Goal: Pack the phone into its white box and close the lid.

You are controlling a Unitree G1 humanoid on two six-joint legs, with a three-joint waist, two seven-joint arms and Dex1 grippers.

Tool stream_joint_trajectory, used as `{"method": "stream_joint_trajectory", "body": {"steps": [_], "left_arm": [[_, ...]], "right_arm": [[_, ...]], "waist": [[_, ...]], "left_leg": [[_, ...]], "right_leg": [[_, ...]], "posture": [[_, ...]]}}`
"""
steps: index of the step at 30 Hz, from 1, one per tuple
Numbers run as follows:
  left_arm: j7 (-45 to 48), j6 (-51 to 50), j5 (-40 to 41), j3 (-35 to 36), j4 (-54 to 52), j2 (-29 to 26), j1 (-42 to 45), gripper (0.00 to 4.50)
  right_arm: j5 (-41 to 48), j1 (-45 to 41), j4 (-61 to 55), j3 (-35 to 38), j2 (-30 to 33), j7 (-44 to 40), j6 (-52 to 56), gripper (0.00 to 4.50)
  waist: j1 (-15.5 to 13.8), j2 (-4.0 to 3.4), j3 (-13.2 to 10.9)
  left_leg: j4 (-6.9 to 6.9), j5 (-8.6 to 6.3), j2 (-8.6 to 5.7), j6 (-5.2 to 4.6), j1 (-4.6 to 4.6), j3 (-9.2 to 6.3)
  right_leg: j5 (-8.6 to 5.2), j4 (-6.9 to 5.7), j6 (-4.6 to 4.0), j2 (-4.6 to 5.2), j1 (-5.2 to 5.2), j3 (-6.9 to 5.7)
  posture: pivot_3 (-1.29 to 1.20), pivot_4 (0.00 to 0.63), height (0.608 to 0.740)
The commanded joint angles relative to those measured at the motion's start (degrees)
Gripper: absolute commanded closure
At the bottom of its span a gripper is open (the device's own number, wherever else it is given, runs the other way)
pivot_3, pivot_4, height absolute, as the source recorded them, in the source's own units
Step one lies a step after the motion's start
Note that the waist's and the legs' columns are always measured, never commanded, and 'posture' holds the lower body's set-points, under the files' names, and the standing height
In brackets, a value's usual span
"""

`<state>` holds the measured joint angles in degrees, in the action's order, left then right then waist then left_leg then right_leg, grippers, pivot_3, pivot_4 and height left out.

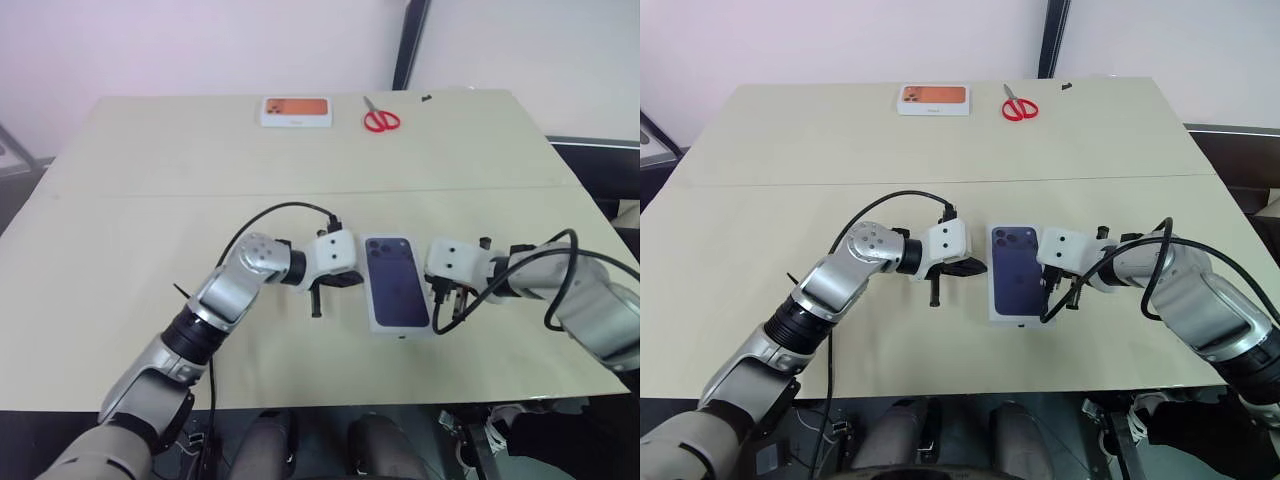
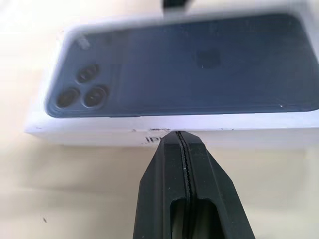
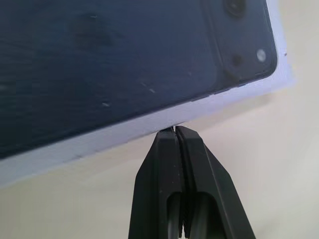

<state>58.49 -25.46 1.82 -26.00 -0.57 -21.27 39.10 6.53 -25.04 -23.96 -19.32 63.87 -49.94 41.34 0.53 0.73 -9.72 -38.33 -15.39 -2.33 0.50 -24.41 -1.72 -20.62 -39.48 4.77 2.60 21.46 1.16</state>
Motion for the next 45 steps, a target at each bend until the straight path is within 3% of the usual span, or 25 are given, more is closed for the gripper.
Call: {"method": "stream_joint_trajectory", "body": {"steps": [1, 17, 22, 25, 30, 36, 45], "left_arm": [[-0.2, 0.9, 0.8, 0.7, -2.3, 0.7, 0.4, 4.5], [-0.5, 2.1, -1.5, 0.3, 0.2, -1.7, -0.6, 4.5], [-0.6, 1.5, 0.6, 4.3, 0.5, -2.8, 0.5, 4.5], [-1.8, 1.2, 1.5, 7.1, 3.3, -1.9, 3.9, 4.5], [-2.5, 3.1, -1.1, 4.6, 7.9, 0.9, 8.4, 4.5], [-1.4, 4.5, -4.5, -1.3, 14.8, 5.6, 10.5, 4.5], [1.5, 6.2, -8.6, -6.8, 15.7, 5.6, 8.1, 4.5]], "right_arm": [[-1.0, 0.2, -2.2, 2.3, -0.8, -0.3, 0.2, 4.45], [-2.9, 1.0, -2.0, 3.4, -1.5, -1.7, 0.2, 4.45], [-1.7, 1.2, -0.8, 8.6, 0.8, -3.8, -1.2, 4.45], [4.4, 3.7, -2.5, 15.9, 2.2, -8.9, -1.9, 4.45], [12.3, 8.6, -7.6, 21.1, 1.9, -13.5, 1.4, 4.45], [10.6, 15.7, -12.3, 15.8, -0.2, -9.6, 2.1, 4.45], [6.4, 18.8, -11.3, 11.8, 0.2, -6.4, 0.8, 4.45]], "waist": [[0.0, 0.0, 0.0], [0.1, 0.0, 0.0], [0.0, 0.0, 0.0], [-0.3, 0.01, 0.0], [-0.9, 0.02, 0.0], [-1.2, 0.04, 0.0], [-1.2, 0.23, 0.3]], "left_leg": [[0.0, 0.0, 0.0, 0.0, 0.0, 0.0], [-0.01, 0.01, 0.0, 0.02, 0.01, 0.0], [-0.01, 0.01, 0.0, 0.02, 0.01, 0.0], [-0.02, 0.01, 0.0, 0.02, 0.01, 0.0], [-0.06, -0.01, -0.01, -0.02, 0.01, 0.01], [-0.27, -0.05, -0.01, -0.08, -0.02, 0.0], [-0.52, -0.08, 0.0, -0.12, 0.07, -0.04]], "right_leg": [[0.0, 0.0, 0.0, 0.0, 0.0, 0.0], [0.0, -0.02, 0.0, 0.0, 0.0, 0.0], [0.0, -0.03, 0.0, 0.0, 0.0, 0.0], [0.0, -0.02, 0.0, 0.0, -0.01, -0.03], [0.0, -0.02, 0.01, -0.01, -0.05, -0.03], [0.0, -0.08, 0.01, -0.01, -0.09, -0.04], [-0.01, -0.14, 0.02, -0.03, -0.3, -0.05]], "posture": [[0.0, 0.15, 0.74], [0.0, 0.15, 0.74], [0.0, 0.15, 0.74], [0.0, 0.15, 0.74], [0.0, 0.15, 0.74], [0.0, 0.15, 0.74], [0.0, 0.15, 0.74]]}}
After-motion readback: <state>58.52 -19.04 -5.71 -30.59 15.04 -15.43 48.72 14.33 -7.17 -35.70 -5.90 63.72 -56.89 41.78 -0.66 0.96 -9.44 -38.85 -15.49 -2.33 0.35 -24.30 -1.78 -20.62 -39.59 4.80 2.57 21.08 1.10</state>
